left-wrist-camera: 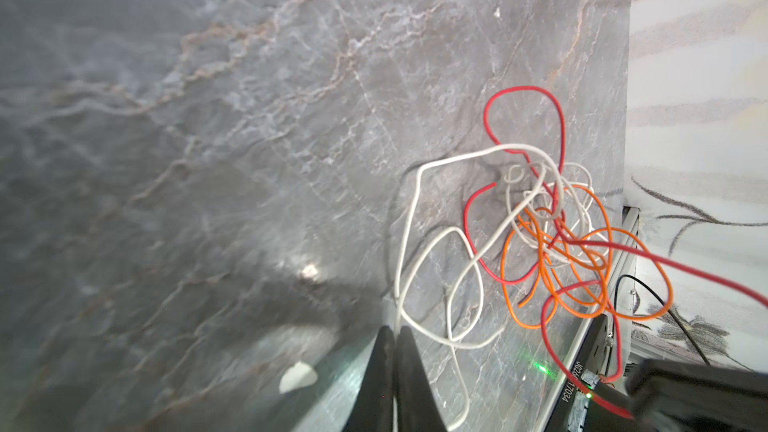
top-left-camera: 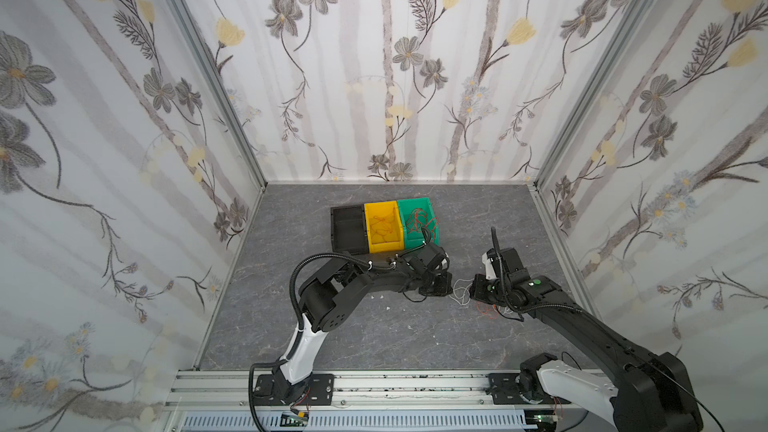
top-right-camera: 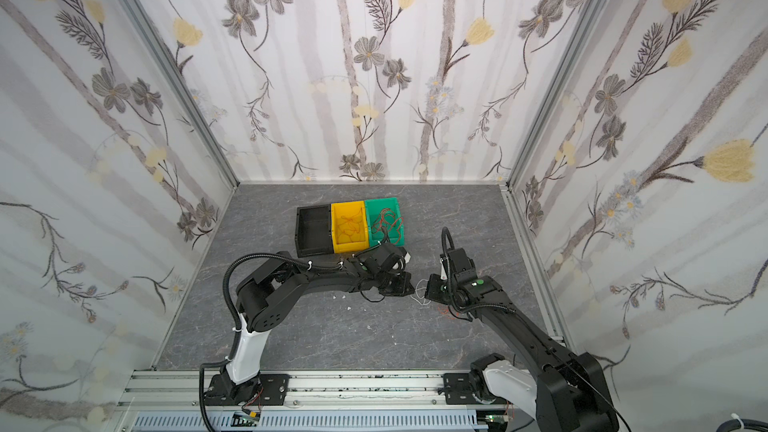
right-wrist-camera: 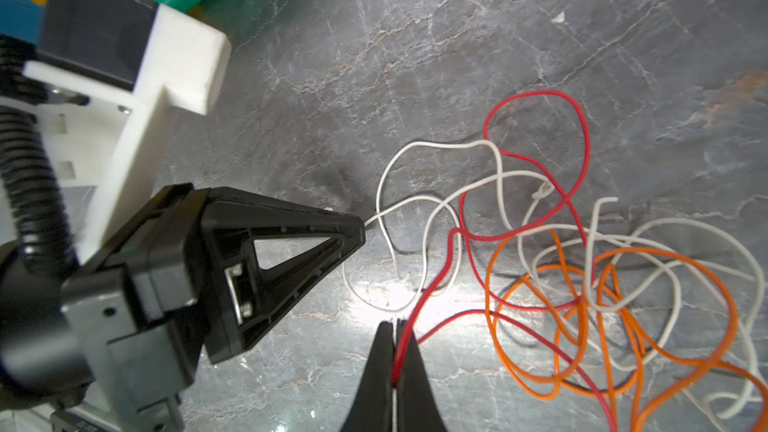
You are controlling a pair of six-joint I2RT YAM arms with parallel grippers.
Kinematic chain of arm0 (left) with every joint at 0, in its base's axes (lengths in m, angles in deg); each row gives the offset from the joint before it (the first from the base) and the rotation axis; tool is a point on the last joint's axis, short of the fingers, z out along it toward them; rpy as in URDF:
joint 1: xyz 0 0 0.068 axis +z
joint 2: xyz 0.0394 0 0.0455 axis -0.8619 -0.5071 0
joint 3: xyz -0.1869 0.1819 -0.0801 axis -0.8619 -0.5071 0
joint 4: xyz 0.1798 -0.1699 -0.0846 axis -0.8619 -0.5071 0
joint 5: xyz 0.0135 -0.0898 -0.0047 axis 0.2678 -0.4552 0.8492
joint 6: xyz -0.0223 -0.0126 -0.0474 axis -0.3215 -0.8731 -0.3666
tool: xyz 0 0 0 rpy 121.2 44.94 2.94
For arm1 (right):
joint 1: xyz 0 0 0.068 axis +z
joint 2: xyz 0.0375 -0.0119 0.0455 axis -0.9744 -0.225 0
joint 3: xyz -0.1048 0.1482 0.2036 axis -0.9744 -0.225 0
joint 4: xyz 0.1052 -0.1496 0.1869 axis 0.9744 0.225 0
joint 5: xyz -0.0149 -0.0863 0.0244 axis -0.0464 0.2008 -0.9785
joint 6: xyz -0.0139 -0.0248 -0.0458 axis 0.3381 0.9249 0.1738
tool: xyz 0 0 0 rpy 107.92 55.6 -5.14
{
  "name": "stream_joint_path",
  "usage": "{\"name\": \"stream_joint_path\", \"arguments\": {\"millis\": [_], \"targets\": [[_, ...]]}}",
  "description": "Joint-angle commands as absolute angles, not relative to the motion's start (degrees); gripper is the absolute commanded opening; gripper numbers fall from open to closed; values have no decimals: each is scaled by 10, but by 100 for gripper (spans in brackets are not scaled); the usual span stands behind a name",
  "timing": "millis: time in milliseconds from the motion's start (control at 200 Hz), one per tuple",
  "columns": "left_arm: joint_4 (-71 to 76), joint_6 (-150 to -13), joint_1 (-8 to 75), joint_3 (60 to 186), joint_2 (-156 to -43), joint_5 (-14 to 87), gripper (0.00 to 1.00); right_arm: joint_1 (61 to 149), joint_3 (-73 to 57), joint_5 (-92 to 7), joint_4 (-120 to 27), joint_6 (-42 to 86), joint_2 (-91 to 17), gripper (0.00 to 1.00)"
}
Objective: Untangle the cables
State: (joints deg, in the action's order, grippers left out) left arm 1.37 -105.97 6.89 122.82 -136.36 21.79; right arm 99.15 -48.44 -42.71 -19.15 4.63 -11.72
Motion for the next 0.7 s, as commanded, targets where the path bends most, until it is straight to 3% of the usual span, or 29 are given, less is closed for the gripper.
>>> {"name": "stream_joint_path", "arguments": {"millis": [0,405,695], "targets": [[35,-1066,79,1207,-1333,217,0,992,-470,-445,-199,49,-105,0],[0,-1045,114,1096,-1184,260,0,993,-410,-458,-174,51,-94,0],[-58,-1019,155,1027,-1038,314,0,992,-386,-371,-108,48,-139,0]]}}
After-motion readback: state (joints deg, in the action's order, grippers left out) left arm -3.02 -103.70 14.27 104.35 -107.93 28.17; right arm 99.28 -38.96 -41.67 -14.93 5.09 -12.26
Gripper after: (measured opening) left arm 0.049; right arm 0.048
